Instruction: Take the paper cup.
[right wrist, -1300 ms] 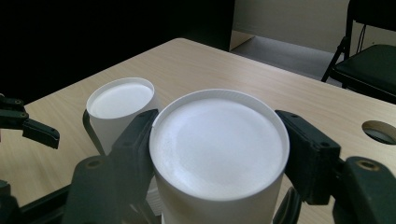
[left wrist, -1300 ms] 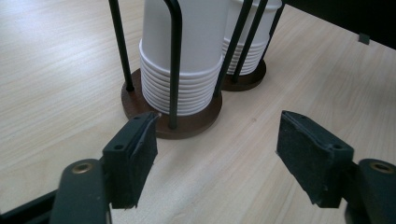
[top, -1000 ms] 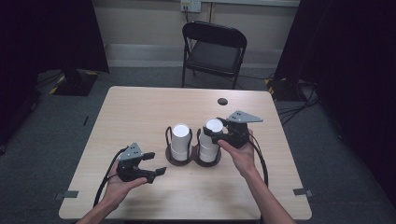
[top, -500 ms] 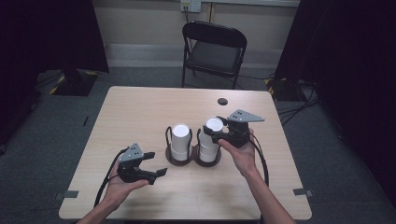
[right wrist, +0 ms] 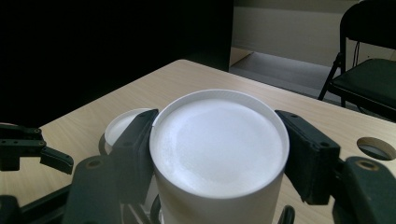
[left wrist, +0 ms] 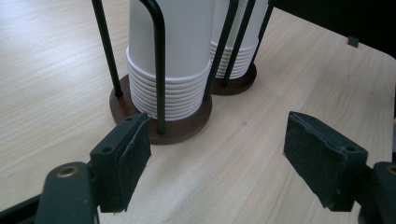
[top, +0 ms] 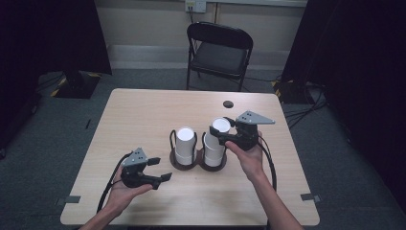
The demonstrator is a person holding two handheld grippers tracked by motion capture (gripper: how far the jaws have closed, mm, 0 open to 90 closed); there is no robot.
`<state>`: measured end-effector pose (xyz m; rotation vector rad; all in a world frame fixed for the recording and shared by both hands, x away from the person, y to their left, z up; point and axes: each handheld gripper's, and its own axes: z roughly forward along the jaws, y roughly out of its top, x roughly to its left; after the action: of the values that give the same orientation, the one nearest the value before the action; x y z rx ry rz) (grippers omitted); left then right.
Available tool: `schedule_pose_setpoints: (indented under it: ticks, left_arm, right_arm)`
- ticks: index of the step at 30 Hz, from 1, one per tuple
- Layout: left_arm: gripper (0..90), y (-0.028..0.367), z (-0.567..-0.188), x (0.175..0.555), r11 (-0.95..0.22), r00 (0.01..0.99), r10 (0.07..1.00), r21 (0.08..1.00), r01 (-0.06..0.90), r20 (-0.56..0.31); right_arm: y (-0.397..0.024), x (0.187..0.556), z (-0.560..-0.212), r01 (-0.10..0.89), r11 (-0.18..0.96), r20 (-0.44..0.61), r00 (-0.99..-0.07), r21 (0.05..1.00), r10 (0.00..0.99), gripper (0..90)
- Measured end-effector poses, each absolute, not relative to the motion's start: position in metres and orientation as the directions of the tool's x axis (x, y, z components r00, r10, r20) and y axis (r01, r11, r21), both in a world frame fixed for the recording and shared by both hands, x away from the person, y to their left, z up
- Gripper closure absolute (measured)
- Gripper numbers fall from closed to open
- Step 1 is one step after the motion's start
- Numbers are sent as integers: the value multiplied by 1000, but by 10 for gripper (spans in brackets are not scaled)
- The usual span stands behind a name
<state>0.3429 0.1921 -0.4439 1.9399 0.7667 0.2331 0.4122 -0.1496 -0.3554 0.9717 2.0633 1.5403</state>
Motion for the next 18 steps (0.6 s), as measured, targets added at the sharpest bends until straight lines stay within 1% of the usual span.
schedule_pose_setpoints:
  ticks: [10,13,15,18]
  left_arm:
    - [244,191,-443,342,-320,777,614,858,403,-136]
    - [246,191,-443,341,-315,778,610,855,411,-150]
    - [271,191,-442,340,-311,782,604,859,406,-151]
    - [265,190,-441,340,-312,785,598,856,412,-160]
  right_arm:
    - [-152,406,-348,286,126,110,-682,950,723,340]
    - [-155,403,-345,278,115,111,-681,954,723,340]
    - [-157,400,-342,275,115,106,-674,955,731,340]
    - [-163,395,-339,274,106,111,-670,956,734,340]
